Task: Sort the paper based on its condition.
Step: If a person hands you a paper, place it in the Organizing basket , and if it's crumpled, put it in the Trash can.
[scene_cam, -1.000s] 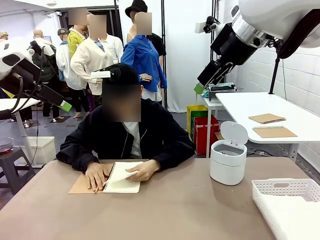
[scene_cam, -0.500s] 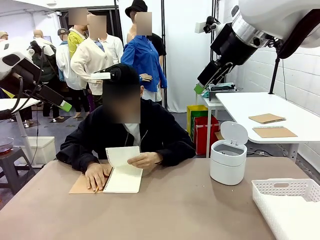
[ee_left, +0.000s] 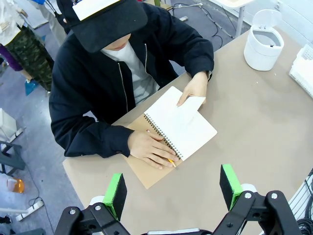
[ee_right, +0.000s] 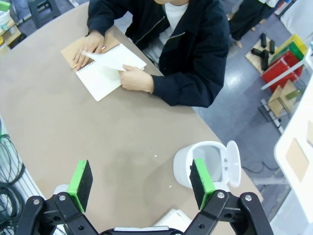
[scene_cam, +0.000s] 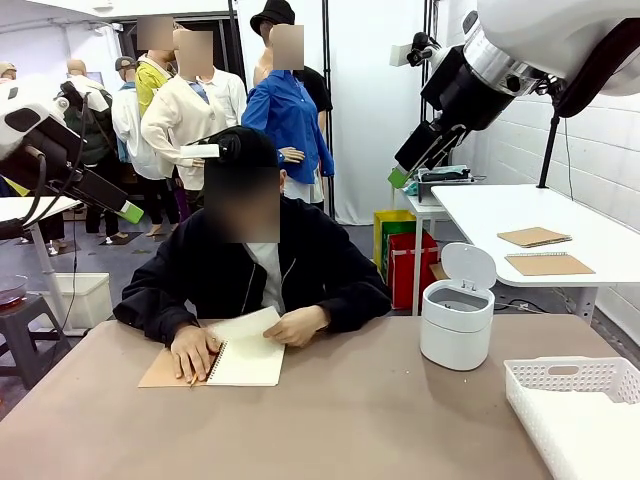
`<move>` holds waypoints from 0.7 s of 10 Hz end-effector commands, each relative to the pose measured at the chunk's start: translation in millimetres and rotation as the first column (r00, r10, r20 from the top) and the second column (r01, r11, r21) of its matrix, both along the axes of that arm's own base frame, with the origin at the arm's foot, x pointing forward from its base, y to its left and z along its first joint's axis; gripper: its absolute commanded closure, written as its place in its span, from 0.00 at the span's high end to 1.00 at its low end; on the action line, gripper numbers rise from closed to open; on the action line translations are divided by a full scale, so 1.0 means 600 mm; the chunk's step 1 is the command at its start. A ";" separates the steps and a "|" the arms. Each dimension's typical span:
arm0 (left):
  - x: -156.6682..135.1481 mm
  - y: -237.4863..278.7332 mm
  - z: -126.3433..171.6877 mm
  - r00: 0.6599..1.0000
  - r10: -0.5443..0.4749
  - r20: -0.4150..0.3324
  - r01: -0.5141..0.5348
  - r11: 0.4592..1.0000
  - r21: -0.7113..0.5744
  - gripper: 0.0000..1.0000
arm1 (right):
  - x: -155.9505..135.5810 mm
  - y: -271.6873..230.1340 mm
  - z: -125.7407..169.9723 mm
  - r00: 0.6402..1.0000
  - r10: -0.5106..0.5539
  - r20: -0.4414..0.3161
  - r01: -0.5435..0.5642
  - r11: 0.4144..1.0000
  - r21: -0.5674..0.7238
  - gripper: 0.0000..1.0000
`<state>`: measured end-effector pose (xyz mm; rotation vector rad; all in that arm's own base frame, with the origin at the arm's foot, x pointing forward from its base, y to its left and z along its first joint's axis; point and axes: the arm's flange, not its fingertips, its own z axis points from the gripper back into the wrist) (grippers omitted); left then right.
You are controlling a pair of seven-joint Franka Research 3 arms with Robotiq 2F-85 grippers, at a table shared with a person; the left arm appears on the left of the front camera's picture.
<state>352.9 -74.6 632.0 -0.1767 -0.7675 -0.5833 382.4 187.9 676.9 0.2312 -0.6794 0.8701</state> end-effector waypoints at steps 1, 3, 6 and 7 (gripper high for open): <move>0.000 0.001 0.003 1.000 0.002 0.009 -0.002 1.000 -0.001 1.00 | -0.001 0.001 -0.001 1.000 0.002 0.001 -0.002 1.000 -0.005 1.00; 0.000 0.001 0.003 1.000 0.002 0.009 -0.002 1.000 -0.001 1.00 | -0.001 0.001 -0.001 1.000 0.002 0.001 -0.002 1.000 -0.005 1.00; 0.000 0.001 0.003 1.000 0.002 0.009 -0.002 1.000 -0.001 1.00 | -0.001 0.001 -0.001 1.000 0.002 0.001 -0.002 1.000 -0.005 1.00; 0.000 0.001 0.003 1.000 0.002 0.009 -0.002 1.000 -0.001 1.00 | -0.001 0.001 -0.001 1.000 0.002 0.001 -0.002 1.000 -0.005 1.00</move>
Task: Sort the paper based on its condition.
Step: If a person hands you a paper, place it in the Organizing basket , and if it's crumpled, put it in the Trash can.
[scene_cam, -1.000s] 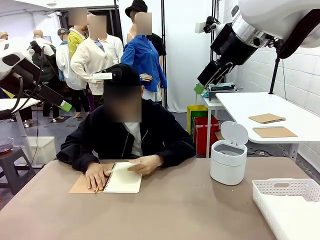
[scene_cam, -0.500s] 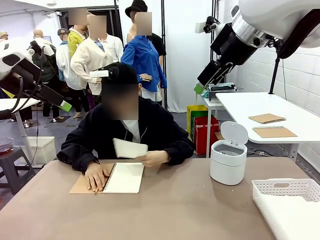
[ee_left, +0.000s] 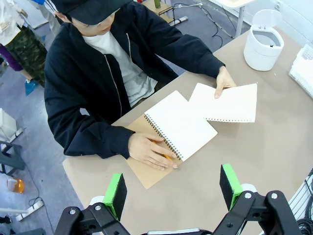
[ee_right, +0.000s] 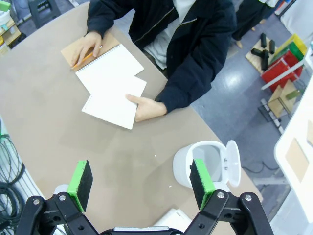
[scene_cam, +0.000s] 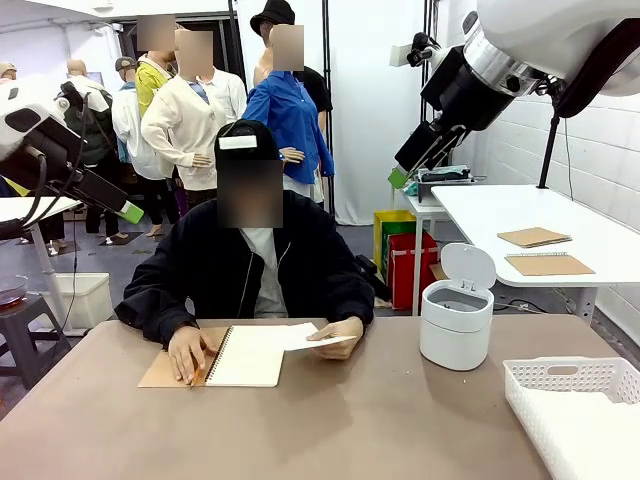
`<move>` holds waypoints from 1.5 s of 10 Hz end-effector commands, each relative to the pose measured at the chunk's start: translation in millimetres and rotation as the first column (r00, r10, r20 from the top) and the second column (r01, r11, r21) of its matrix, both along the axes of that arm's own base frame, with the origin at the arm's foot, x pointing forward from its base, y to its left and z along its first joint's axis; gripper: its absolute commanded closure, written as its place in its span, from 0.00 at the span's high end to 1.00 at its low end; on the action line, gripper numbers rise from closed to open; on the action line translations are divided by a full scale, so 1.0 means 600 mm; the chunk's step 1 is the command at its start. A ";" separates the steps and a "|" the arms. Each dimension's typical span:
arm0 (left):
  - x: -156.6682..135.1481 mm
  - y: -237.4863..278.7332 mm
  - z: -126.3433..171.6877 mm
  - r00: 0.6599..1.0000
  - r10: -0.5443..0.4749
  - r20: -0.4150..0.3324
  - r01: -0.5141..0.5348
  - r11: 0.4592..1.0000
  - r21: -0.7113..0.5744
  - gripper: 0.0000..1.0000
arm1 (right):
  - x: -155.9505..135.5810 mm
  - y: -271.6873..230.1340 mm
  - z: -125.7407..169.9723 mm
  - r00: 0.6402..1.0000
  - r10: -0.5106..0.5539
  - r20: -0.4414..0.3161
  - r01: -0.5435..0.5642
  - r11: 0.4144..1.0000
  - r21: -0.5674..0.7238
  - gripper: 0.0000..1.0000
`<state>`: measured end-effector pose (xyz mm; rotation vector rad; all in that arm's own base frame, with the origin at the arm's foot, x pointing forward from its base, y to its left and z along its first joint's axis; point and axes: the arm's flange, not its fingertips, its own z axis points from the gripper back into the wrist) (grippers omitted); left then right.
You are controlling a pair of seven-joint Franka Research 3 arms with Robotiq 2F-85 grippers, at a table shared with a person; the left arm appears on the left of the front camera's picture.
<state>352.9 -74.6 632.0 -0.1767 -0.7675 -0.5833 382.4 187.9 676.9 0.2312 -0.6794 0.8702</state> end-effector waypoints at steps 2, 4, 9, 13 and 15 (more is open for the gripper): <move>0.000 0.001 0.003 1.000 0.002 0.009 -0.002 1.000 -0.001 1.00 | -0.001 0.001 -0.001 1.000 0.002 0.001 -0.002 1.000 -0.005 1.00; 0.000 0.001 0.003 1.000 0.002 0.009 -0.002 1.000 -0.001 1.00 | -0.001 0.001 -0.001 1.000 0.002 0.001 -0.002 1.000 -0.005 1.00; 0.000 0.001 0.003 1.000 0.002 0.009 -0.002 1.000 -0.001 1.00 | -0.001 0.001 -0.001 1.000 0.002 0.001 -0.002 1.000 -0.005 1.00; 0.000 0.001 0.003 1.000 0.002 0.009 -0.002 1.000 -0.001 1.00 | -0.001 0.001 -0.001 1.000 0.002 0.001 -0.002 1.000 -0.005 1.00; 0.000 0.001 0.003 1.000 0.002 0.009 -0.002 1.000 -0.001 1.00 | -0.001 0.001 -0.001 1.000 0.002 0.001 -0.002 1.000 -0.005 1.00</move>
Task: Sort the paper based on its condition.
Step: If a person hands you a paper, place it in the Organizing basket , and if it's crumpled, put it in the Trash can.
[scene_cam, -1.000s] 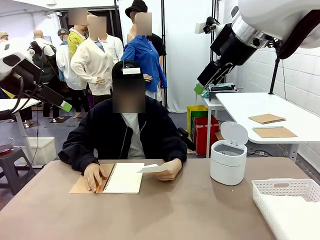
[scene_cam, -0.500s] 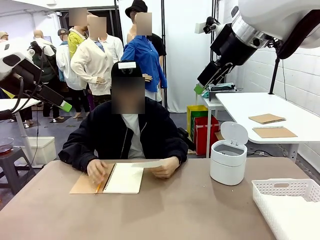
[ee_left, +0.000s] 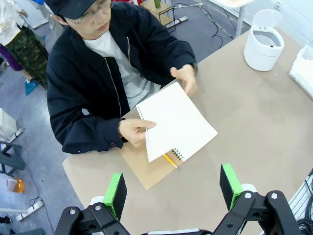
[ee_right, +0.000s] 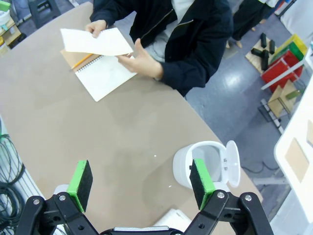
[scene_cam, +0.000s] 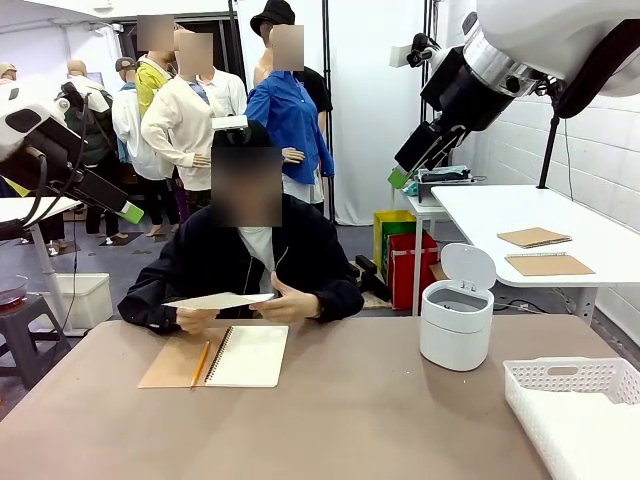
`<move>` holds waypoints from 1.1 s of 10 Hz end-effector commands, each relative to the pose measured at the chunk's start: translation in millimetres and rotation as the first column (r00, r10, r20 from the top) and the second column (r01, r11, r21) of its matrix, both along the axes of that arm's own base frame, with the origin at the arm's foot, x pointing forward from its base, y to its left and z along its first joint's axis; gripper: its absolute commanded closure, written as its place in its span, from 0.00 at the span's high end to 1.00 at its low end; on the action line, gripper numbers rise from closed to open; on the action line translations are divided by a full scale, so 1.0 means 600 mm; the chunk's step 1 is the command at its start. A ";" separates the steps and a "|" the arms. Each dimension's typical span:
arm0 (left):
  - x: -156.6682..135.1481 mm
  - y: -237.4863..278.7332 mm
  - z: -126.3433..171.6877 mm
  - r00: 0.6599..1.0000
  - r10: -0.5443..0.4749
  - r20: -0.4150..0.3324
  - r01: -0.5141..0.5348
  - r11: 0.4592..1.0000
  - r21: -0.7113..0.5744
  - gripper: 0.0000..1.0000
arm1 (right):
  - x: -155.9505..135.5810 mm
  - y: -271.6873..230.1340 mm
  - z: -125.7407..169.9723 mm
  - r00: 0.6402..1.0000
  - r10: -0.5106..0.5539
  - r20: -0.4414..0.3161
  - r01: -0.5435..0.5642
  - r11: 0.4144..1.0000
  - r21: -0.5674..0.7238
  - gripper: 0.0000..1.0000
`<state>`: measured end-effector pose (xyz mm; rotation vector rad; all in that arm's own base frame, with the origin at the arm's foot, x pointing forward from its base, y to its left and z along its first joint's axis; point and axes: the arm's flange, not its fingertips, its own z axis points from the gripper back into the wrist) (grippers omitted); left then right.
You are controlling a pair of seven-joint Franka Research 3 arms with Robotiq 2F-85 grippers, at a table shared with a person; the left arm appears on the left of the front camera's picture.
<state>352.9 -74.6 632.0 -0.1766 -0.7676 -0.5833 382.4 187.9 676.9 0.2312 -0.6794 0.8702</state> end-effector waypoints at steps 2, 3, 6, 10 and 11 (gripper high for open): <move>0.000 0.001 0.003 1.000 0.002 0.009 -0.002 1.000 -0.001 1.00 | -0.001 0.001 -0.001 1.000 0.002 0.001 -0.002 1.000 -0.005 1.00; 0.000 0.001 0.003 1.000 0.002 0.009 -0.002 1.000 -0.001 1.00 | -0.001 0.001 -0.001 1.000 0.002 0.001 -0.002 1.000 -0.005 1.00; 0.000 0.001 0.003 1.000 0.002 0.009 -0.002 1.000 -0.001 1.00 | -0.001 0.001 -0.001 1.000 0.002 0.001 -0.002 1.000 -0.005 1.00; 0.000 0.001 0.003 1.000 0.002 0.009 -0.002 1.000 -0.001 1.00 | -0.001 0.001 -0.001 1.000 0.002 0.001 -0.002 1.000 -0.005 1.00; 0.000 0.001 0.003 1.000 0.002 0.009 -0.002 1.000 -0.001 1.00 | -0.001 0.001 -0.001 1.000 0.002 0.001 -0.002 1.000 -0.005 1.00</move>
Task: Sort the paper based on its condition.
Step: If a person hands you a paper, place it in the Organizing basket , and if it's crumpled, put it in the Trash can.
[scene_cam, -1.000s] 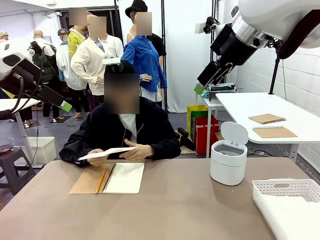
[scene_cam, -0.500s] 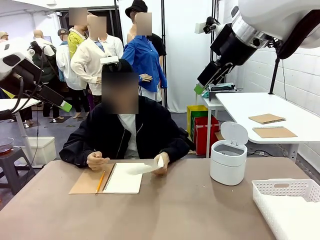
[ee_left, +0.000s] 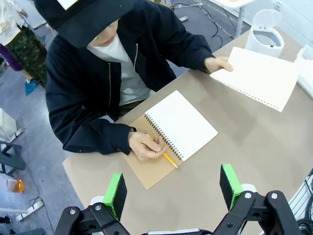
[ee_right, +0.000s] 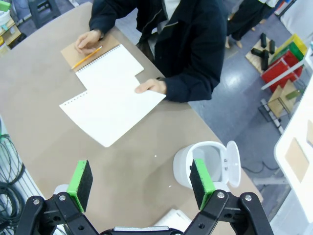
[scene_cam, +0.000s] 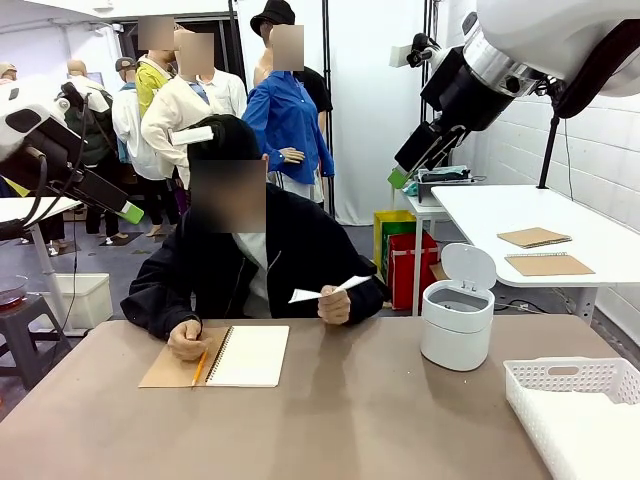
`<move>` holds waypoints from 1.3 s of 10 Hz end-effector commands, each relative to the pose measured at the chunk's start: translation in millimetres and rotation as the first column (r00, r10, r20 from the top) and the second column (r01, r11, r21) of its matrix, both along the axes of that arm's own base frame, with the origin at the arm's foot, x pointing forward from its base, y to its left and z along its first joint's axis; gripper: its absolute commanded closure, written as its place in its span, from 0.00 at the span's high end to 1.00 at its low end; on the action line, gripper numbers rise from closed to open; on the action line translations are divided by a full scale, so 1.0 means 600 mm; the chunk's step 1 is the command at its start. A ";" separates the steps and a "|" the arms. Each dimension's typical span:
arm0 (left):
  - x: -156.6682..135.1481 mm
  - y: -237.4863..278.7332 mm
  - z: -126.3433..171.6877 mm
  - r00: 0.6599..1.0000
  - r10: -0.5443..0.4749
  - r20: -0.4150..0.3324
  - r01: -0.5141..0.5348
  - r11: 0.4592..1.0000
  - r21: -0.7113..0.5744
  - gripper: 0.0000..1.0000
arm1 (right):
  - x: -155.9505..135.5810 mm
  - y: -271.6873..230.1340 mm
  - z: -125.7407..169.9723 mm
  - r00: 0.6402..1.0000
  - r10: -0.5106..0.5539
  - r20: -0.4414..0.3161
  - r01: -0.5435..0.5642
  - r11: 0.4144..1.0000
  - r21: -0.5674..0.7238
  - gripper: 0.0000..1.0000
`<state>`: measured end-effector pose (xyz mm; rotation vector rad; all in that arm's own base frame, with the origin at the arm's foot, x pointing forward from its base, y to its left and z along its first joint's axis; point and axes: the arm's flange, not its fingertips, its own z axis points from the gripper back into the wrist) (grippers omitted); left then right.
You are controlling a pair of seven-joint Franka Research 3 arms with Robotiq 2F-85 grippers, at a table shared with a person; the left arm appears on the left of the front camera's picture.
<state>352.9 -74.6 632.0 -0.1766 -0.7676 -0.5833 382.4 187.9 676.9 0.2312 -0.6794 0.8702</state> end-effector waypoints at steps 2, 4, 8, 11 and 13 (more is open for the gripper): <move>0.000 0.001 0.003 1.000 0.002 0.009 -0.002 1.000 -0.001 1.00 | -0.001 0.001 -0.001 1.000 0.002 0.001 -0.002 1.000 -0.005 1.00; 0.000 0.001 0.003 1.000 0.002 0.009 -0.002 1.000 -0.001 1.00 | -0.001 0.001 -0.001 1.000 0.002 0.001 -0.002 1.000 -0.005 1.00; 0.000 0.001 0.003 1.000 0.002 0.009 -0.002 1.000 -0.001 1.00 | -0.001 0.001 -0.001 1.000 0.002 0.001 -0.002 1.000 -0.005 1.00; 0.000 0.001 0.003 1.000 0.002 0.009 -0.002 1.000 -0.001 1.00 | -0.001 0.001 -0.001 1.000 0.002 0.001 -0.002 1.000 -0.005 1.00; 0.000 0.001 0.003 1.000 0.002 0.009 -0.002 1.000 -0.001 1.00 | -0.001 0.001 -0.001 1.000 0.002 0.001 -0.002 1.000 -0.005 1.00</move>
